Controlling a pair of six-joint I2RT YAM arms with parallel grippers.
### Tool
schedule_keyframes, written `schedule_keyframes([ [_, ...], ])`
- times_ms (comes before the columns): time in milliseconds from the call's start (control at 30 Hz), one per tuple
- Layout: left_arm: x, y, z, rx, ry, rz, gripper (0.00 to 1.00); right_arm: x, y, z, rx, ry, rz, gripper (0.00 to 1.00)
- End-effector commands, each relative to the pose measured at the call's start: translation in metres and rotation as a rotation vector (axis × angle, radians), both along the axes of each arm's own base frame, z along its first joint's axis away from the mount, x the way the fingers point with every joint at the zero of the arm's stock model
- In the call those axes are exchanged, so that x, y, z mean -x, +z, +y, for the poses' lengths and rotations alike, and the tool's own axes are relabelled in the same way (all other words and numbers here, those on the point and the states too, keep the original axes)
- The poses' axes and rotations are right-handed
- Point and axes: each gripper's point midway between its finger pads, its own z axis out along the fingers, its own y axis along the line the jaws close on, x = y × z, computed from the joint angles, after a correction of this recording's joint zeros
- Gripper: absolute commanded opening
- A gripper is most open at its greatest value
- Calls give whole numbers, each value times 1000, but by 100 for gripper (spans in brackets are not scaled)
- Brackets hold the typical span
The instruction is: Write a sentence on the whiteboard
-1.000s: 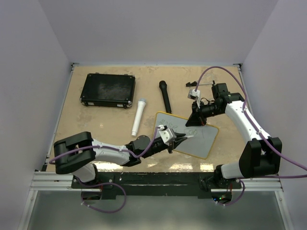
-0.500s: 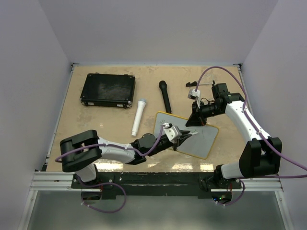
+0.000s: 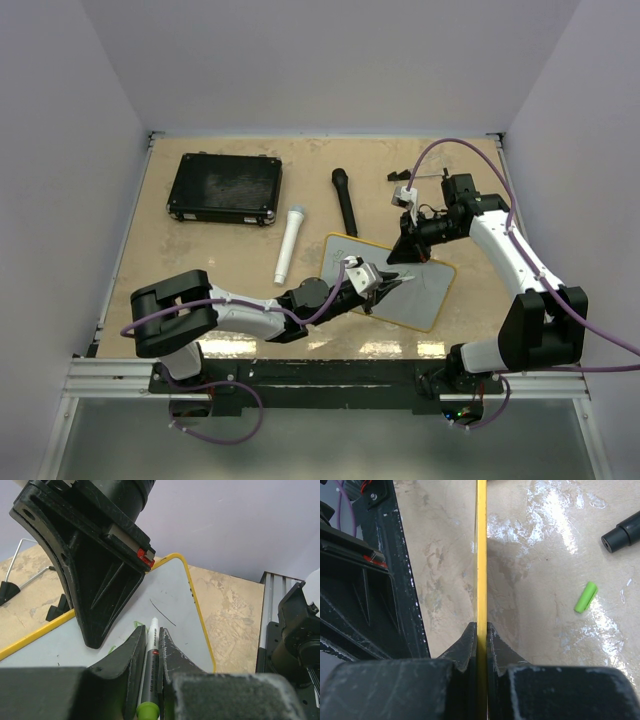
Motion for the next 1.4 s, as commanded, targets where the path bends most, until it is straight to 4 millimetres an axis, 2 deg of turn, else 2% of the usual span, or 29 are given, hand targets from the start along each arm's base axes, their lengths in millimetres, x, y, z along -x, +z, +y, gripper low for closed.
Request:
schedule_keyframes([
  [0, 3, 27, 1, 78, -8, -42, 0, -2, 12, 3, -40, 33, -93, 0],
  [600, 5, 22, 12, 70, -1, -21, 0, -2, 11, 4, -39, 35, -90, 0],
  [1367, 12, 19, 3, 51, -25, -27, 0, -2, 12, 3, -40, 33, -94, 0],
])
